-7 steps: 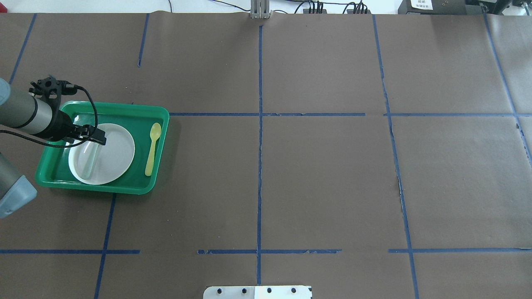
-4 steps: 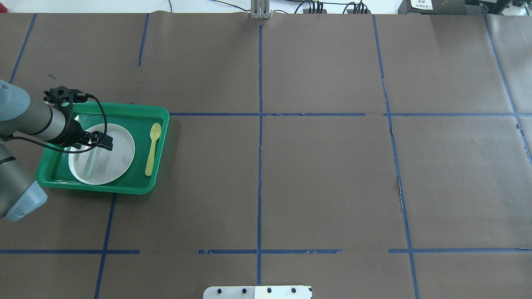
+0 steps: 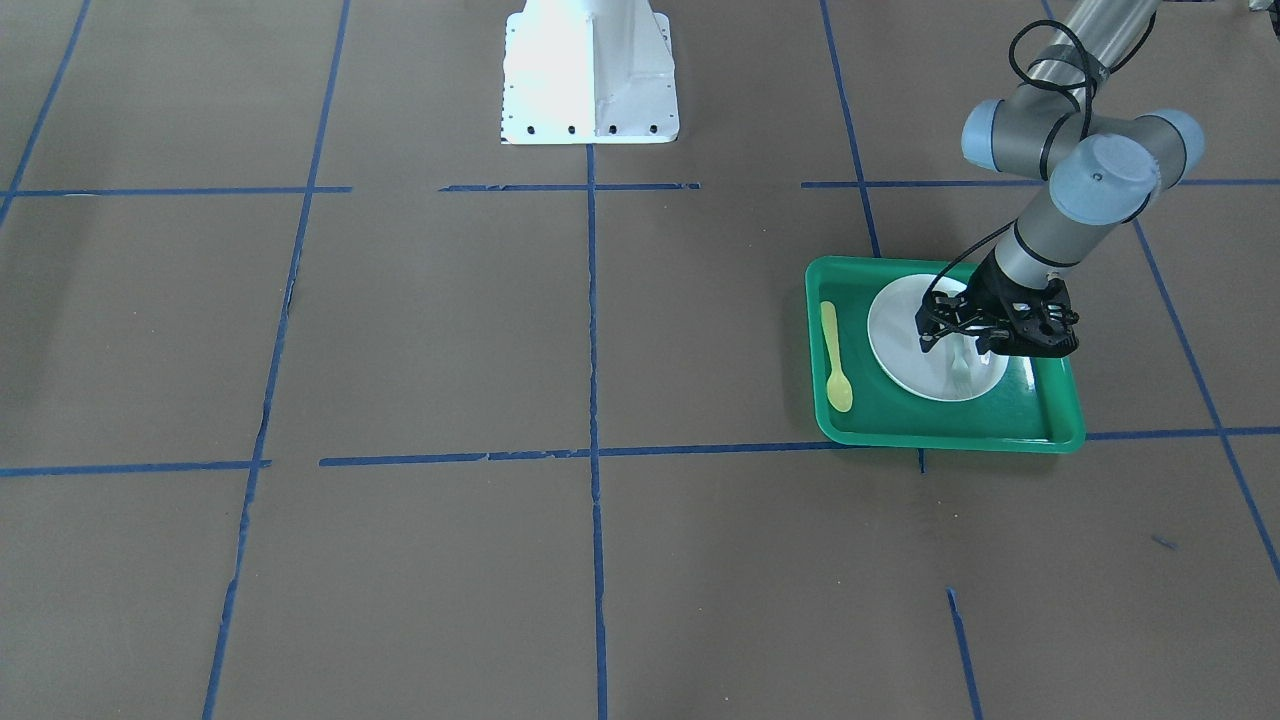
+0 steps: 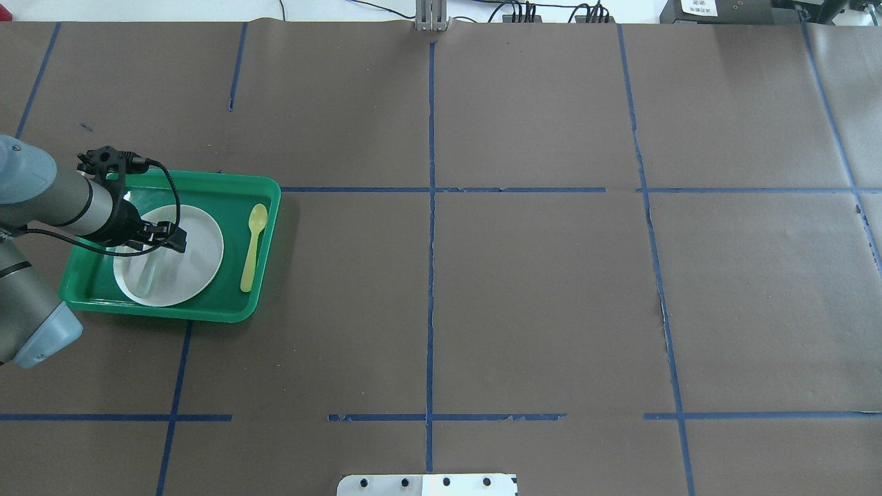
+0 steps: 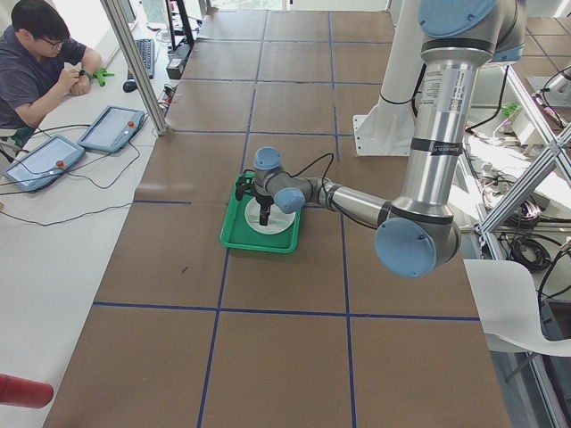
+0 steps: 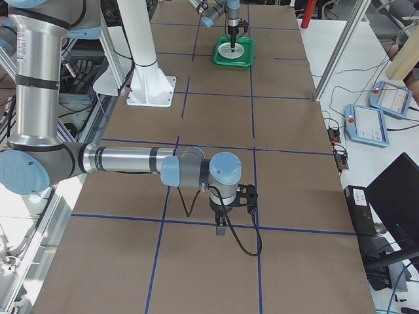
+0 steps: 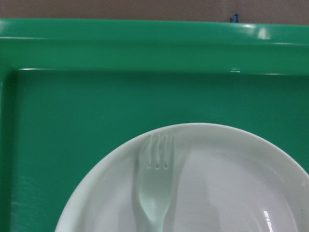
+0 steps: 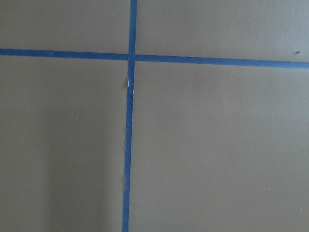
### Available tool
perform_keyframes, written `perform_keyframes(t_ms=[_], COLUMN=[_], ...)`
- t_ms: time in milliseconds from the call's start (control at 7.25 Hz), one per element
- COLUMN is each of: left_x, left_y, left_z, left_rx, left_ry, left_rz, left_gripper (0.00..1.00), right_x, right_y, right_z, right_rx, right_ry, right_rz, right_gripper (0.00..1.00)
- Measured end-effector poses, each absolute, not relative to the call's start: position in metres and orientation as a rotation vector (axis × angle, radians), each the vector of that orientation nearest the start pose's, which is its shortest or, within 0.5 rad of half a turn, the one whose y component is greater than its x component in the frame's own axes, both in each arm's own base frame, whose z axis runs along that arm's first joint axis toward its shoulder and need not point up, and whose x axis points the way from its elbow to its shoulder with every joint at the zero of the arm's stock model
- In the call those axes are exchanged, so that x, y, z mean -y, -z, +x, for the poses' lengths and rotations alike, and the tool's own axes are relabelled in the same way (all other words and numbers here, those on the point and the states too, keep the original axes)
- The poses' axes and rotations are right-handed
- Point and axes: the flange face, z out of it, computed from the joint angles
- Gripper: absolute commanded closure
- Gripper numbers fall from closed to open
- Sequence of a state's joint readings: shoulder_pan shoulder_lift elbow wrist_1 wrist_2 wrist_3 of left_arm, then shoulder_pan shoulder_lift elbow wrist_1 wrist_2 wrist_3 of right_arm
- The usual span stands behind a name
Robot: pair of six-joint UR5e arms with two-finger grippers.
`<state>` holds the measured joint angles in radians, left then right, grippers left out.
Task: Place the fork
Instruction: 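Lower the left gripper and close it on the mint fork handle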
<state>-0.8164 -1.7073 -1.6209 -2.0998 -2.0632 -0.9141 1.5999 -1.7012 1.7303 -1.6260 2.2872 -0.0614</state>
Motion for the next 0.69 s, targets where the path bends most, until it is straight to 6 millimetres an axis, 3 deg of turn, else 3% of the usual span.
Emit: perform_keyframes(t_ms=[552, 690], left_x=[0.4775, 0.4768], left_y=[-0.5150, -0.5163], left_z=[0.3316, 0.3316], left_rx=[-0.830, -0.828], left_ry=[-0.027, -0.027], left_rz=[0.117, 0.115], left_gripper=[0.38, 0.46], right_x=[0.4323, 0.4323], right_y=[-0.6506, -0.6506], right_z=[0.0805, 0.0805], right_rx=[0.717, 0.717], right_ry=[0.021, 0.021], right_rz=[0.007, 0.007], right_gripper=[0.00, 0.00])
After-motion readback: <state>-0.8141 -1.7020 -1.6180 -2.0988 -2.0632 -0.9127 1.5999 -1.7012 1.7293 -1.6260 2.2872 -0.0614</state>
